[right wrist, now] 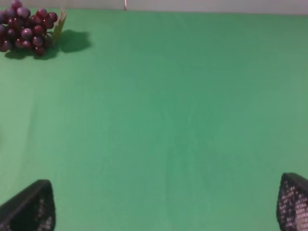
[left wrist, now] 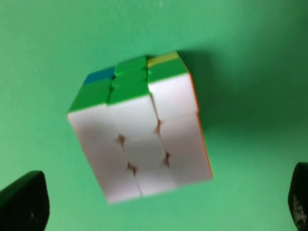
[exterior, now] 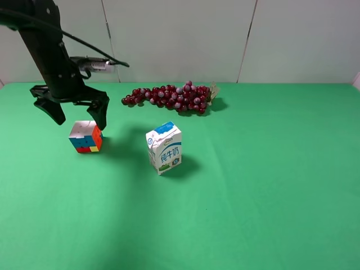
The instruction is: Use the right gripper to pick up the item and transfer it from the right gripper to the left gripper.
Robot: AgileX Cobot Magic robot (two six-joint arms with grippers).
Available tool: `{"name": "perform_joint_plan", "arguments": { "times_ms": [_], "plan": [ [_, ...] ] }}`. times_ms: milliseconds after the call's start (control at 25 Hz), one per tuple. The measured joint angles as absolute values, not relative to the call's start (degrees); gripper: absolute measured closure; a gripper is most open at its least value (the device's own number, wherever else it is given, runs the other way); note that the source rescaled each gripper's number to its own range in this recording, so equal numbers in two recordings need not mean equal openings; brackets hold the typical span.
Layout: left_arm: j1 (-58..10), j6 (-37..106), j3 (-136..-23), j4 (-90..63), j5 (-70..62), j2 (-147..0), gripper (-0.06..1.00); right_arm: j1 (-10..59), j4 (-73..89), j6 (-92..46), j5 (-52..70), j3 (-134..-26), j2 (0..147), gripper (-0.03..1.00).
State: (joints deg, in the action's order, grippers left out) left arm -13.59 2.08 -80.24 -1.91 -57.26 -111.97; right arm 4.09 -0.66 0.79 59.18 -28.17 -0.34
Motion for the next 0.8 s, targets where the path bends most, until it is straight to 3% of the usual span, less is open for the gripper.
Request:
{"name": "perform_joint_plan", "arguments": {
  "times_ms": [800],
  "plan": [
    [-13.6, 2.1, -81.4, 0.0, -66.7, -84.4, -0.03, 4.1, -0.7, 0.8, 59.2, -28.2, -0.3, -0.03]
  ]
}}
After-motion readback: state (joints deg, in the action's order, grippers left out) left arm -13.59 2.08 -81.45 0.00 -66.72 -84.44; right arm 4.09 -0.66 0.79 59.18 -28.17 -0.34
